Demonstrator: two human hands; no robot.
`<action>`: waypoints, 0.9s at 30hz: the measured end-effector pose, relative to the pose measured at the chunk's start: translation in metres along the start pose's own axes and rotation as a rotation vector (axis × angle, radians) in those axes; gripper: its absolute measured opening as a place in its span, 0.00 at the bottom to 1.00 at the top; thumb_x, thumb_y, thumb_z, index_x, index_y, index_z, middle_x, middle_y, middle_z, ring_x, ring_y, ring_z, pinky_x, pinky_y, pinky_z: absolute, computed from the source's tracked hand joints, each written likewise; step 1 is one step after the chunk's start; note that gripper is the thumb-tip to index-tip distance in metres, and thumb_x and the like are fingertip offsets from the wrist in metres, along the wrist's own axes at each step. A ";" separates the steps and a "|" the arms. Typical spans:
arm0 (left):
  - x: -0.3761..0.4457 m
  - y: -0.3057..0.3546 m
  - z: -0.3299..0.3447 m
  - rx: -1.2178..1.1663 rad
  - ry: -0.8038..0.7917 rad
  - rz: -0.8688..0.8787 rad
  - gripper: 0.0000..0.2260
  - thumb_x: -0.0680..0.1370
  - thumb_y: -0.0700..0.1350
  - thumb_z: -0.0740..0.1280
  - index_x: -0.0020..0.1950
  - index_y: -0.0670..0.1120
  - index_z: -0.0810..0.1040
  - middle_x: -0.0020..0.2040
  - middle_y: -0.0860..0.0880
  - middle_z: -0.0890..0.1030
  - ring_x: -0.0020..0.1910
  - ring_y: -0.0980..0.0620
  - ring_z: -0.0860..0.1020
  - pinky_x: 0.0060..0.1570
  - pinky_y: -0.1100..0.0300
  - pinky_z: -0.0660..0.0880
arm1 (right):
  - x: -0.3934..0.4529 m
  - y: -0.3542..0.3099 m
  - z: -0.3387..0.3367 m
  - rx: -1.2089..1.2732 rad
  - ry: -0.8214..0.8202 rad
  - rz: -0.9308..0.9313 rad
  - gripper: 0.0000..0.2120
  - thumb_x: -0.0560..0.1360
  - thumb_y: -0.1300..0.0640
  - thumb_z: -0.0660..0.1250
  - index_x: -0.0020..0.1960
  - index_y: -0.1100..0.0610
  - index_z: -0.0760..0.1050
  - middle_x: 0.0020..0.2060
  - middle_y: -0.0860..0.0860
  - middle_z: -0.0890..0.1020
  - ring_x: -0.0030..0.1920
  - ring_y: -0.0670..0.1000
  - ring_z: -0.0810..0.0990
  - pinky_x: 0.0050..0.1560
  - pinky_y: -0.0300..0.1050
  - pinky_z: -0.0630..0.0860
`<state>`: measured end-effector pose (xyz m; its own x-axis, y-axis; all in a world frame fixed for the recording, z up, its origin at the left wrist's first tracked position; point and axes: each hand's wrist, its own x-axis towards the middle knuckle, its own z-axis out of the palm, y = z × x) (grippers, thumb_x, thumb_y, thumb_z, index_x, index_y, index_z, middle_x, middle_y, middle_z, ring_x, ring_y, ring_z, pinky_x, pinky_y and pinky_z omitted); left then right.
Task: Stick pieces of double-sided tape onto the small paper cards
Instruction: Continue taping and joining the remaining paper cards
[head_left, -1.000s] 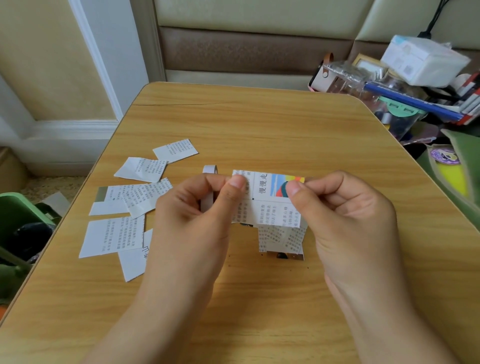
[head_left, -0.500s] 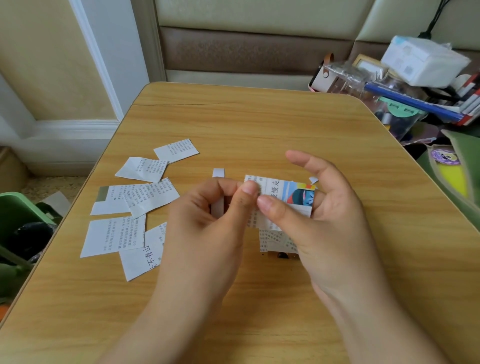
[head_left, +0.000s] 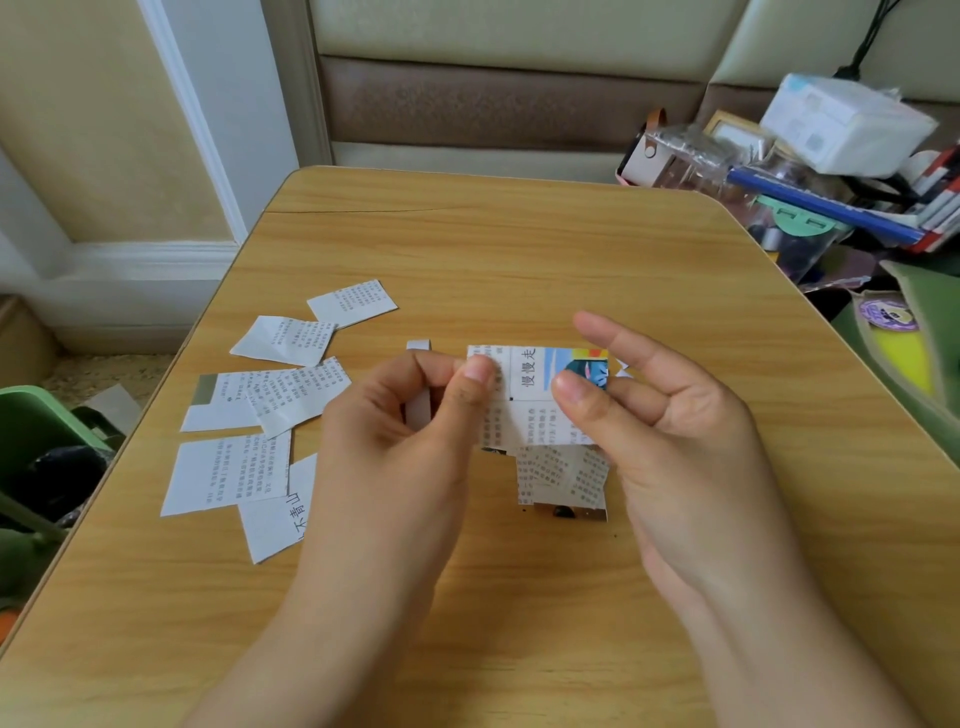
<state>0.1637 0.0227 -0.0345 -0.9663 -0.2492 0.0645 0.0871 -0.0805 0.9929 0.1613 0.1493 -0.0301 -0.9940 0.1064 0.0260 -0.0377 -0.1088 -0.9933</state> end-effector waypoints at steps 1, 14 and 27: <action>0.001 0.000 -0.001 0.004 -0.003 0.001 0.12 0.72 0.51 0.68 0.29 0.51 0.78 0.21 0.58 0.65 0.22 0.59 0.63 0.23 0.71 0.60 | 0.000 0.000 0.000 -0.007 -0.001 -0.003 0.19 0.65 0.56 0.72 0.55 0.49 0.79 0.36 0.54 0.85 0.39 0.46 0.80 0.48 0.40 0.75; 0.008 -0.002 -0.005 0.033 -0.141 -0.002 0.15 0.61 0.57 0.72 0.45 0.53 0.84 0.31 0.56 0.79 0.27 0.61 0.73 0.28 0.72 0.66 | 0.003 -0.003 -0.007 0.015 0.031 0.012 0.18 0.62 0.55 0.71 0.53 0.51 0.80 0.39 0.53 0.86 0.43 0.51 0.85 0.53 0.52 0.79; 0.006 -0.003 -0.006 0.167 -0.143 0.073 0.12 0.70 0.54 0.67 0.33 0.47 0.80 0.20 0.59 0.68 0.23 0.61 0.65 0.26 0.70 0.62 | 0.001 -0.004 -0.007 -0.077 -0.028 -0.003 0.09 0.66 0.51 0.73 0.41 0.55 0.82 0.39 0.51 0.86 0.39 0.46 0.83 0.38 0.38 0.76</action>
<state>0.1592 0.0156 -0.0373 -0.9844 -0.1085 0.1385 0.1282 0.0968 0.9870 0.1616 0.1570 -0.0270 -0.9964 0.0784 0.0315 -0.0341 -0.0325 -0.9989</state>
